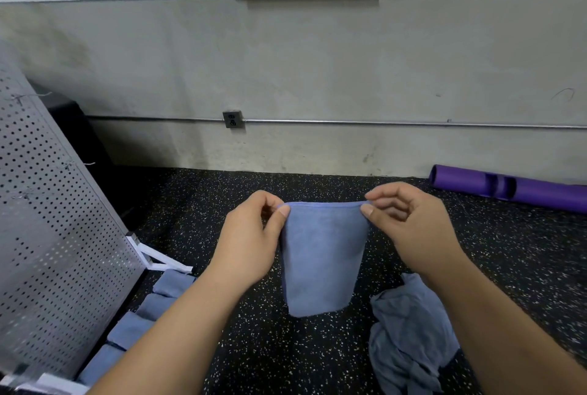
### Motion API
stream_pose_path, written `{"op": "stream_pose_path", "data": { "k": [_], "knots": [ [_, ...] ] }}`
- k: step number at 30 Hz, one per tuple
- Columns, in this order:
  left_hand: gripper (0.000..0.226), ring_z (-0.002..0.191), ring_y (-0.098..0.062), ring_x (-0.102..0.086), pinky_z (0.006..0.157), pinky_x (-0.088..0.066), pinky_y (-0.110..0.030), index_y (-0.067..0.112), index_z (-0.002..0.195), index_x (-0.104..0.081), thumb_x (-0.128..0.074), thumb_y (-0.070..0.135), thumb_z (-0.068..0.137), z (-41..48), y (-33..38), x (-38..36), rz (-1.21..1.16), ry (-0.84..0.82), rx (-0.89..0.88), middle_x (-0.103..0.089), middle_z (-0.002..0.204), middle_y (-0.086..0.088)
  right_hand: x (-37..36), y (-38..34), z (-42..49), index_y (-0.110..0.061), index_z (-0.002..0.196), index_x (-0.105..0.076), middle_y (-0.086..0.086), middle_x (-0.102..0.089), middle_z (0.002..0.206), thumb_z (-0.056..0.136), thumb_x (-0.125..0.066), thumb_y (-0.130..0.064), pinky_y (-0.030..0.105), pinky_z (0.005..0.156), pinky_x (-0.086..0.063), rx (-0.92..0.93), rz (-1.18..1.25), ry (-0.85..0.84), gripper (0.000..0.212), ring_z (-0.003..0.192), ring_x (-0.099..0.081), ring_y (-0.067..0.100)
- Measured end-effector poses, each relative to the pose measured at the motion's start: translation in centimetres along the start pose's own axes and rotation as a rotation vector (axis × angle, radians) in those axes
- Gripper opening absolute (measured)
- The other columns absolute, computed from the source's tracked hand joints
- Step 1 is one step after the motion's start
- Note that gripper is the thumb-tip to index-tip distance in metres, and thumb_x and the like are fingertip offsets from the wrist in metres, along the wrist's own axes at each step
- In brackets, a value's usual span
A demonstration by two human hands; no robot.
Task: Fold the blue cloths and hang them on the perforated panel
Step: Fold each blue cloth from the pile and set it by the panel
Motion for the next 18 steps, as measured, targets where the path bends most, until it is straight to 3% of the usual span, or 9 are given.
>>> {"op": "stream_pose_path", "data": {
  "k": [6, 14, 16, 18],
  "knots": [
    [0.011, 0.069, -0.009, -0.055, 0.067, -0.046, -0.023, 0.023, 0.093, -0.069, -0.068, 0.026, 0.104, 0.2, -0.1, -0.3, -0.167, -0.029, 0.049, -0.071, 0.085, 0.004, -0.4, -0.1, -0.2, -0.017, 0.105, -0.077, 0.002, -0.078, 0.094, 0.093, -0.08, -0.005, 0.017, 0.078, -0.058, 0.005, 0.07, 0.018, 0.017, 0.077, -0.071, 0.009],
    [0.01, 0.064, -0.001, -0.051, 0.062, -0.043, -0.018, 0.021, 0.099, -0.07, -0.065, 0.025, 0.106, 0.1, 0.1, -0.9, -0.283, -0.017, 0.075, -0.063, 0.078, 0.009, -1.1, 0.4, -0.4, -0.031, 0.105, -0.077, -0.005, -0.074, 0.089, 0.099, -0.073, -0.007, 0.02, 0.073, -0.055, 0.044, 0.048, 0.07, 0.025, 0.065, -0.057, 0.007],
    [0.012, 0.067, -0.004, -0.052, 0.064, -0.047, -0.025, 0.022, 0.1, -0.068, -0.062, 0.028, 0.108, 0.1, 0.0, -1.2, -0.351, -0.025, 0.093, -0.062, 0.079, 0.01, -1.3, 0.1, -0.5, -0.031, 0.108, -0.076, -0.003, -0.069, 0.079, 0.101, -0.071, -0.007, 0.02, 0.073, -0.052, 0.074, 0.044, 0.064, 0.025, 0.065, -0.056, 0.006],
    [0.013, 0.072, -0.01, -0.053, 0.07, -0.052, -0.044, 0.027, 0.099, -0.064, -0.058, 0.032, 0.11, 0.3, -0.1, -1.4, -0.352, -0.044, 0.083, -0.062, 0.081, 0.007, -1.4, -0.3, -0.6, -0.031, 0.11, -0.075, 0.01, -0.064, 0.074, 0.101, -0.07, -0.008, 0.023, 0.076, -0.052, 0.104, 0.049, 0.064, 0.024, 0.069, -0.056, 0.008]
  ]
}}
Point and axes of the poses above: each hand's wrist, its own z-axis towards the middle knuckle, its own x-axis out of the back of the hand, y = z × x, the point moved 6 cm from there along z, towards the middle knuckle
